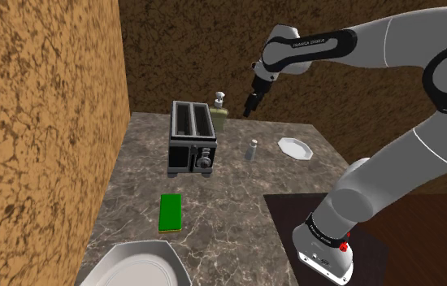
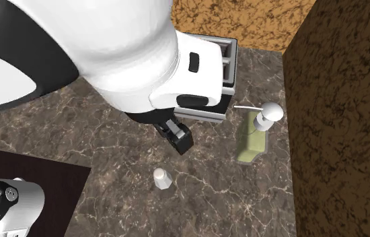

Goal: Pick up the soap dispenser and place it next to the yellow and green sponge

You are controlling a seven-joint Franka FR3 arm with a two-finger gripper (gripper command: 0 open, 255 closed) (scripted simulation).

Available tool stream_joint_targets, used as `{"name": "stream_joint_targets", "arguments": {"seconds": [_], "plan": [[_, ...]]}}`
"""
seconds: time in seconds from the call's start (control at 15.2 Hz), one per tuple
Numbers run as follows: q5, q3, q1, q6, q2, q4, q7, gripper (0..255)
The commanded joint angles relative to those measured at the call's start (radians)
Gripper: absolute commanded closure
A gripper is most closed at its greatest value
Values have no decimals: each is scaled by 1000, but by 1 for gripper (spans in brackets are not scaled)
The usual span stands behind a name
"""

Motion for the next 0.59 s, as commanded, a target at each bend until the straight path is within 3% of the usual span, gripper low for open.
{"name": "stream_joint_targets", "arguments": {"seconds": [0.0,0.53], "plan": [[19,-23,0,26,70,46,-56,0],[144,-72,-24,80,386,293,-274,0]]}}
